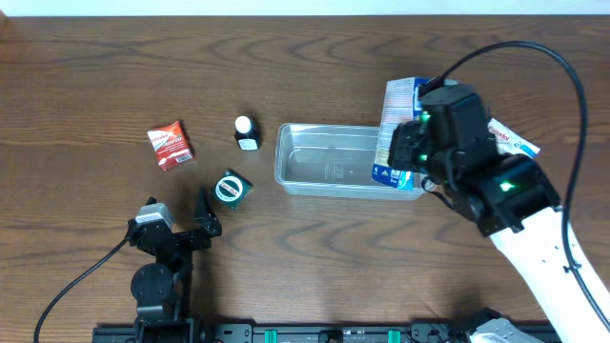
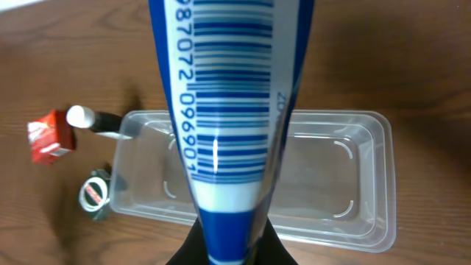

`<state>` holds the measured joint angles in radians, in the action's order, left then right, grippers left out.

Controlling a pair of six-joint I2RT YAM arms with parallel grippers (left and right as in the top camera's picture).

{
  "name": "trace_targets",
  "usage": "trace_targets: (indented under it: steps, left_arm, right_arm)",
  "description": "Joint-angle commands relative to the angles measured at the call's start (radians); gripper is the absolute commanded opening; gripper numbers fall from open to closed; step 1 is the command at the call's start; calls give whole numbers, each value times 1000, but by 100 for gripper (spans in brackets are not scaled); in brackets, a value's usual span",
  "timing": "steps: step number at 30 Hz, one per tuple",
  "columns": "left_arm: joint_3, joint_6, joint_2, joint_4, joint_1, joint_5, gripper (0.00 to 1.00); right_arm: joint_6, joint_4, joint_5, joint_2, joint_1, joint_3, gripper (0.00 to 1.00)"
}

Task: Pack container
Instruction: 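Carry the blue-white box over the clear container and lower it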

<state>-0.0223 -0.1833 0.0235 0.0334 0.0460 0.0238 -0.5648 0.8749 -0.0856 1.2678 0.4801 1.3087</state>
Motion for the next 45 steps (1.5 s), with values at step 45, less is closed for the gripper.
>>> trace_targets:
  steps: [45]
  left_arm:
    - [18, 6, 0, 37, 6, -8, 98]
  right_arm:
    - [-1397, 150, -89, 278, 23, 19, 1]
